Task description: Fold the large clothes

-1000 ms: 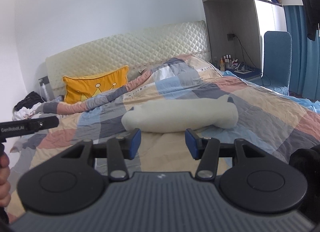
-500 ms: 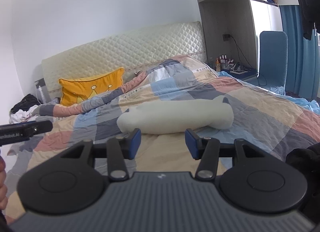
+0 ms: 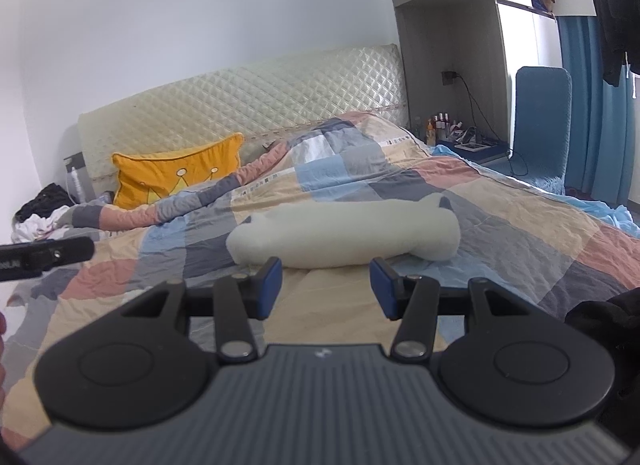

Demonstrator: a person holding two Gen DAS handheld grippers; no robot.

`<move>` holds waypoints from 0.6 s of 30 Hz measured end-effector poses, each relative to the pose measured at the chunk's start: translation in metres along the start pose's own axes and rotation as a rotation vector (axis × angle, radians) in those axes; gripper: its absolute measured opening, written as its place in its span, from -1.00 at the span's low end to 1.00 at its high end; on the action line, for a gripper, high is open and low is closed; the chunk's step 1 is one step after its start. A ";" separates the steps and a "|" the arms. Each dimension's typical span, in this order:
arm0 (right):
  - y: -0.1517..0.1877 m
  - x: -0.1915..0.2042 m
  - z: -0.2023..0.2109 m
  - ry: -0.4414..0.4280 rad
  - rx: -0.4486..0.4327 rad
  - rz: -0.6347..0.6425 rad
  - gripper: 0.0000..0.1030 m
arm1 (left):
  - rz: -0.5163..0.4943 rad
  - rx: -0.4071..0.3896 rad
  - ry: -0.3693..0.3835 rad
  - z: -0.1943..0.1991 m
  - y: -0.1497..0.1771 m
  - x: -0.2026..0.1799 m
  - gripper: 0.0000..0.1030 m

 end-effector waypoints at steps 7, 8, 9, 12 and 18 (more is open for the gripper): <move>-0.006 -0.009 0.003 0.018 -0.035 -0.031 1.00 | -0.015 0.001 -0.025 0.000 -0.001 0.002 0.95; -0.006 -0.009 0.003 0.018 -0.033 -0.034 1.00 | -0.013 0.004 -0.023 0.000 0.001 0.001 0.95; -0.005 -0.010 0.003 0.022 -0.030 -0.034 1.00 | -0.013 0.008 -0.025 -0.001 0.002 0.000 0.95; -0.003 -0.011 0.002 0.038 -0.021 -0.016 1.00 | -0.013 0.024 -0.013 -0.003 0.004 -0.003 0.95; -0.004 -0.010 0.005 0.052 -0.030 -0.004 1.00 | -0.019 0.036 -0.038 -0.006 0.007 -0.004 0.95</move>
Point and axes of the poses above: each gripper's, at about its wrist camera, not at the fingertips, and z roughly against the way its jaws point, x to its left, y to its underside, the point moved 9 cm from there along -z, roughly the way its jaws point, and after that the axes turned 6 degrees about z, right-handed, at the moved point
